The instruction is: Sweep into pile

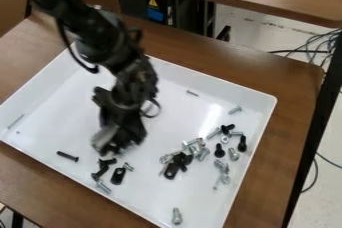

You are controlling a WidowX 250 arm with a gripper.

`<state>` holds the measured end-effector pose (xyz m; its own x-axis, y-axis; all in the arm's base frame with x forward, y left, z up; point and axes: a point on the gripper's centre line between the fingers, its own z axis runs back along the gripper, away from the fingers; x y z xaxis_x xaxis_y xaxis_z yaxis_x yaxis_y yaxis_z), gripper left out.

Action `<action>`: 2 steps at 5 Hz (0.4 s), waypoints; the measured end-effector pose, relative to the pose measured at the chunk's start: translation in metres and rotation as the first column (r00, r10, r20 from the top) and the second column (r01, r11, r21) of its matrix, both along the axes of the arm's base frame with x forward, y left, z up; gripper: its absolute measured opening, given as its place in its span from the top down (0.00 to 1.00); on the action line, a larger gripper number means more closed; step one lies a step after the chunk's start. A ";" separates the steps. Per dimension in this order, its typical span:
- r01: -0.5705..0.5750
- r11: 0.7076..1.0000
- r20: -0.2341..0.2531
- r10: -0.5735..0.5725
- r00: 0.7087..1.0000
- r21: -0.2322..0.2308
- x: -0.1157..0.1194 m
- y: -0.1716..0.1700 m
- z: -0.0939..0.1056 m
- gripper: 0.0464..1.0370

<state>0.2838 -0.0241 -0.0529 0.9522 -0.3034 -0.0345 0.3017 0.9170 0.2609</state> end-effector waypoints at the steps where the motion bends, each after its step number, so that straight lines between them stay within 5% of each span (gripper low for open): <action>1: -0.029 1.000 -0.013 0.028 1.000 -0.007 -0.001 -0.028 0.006 0.68; 2: -0.049 0.999 -0.024 0.049 0.998 0.002 -0.011 -0.050 0.018 0.68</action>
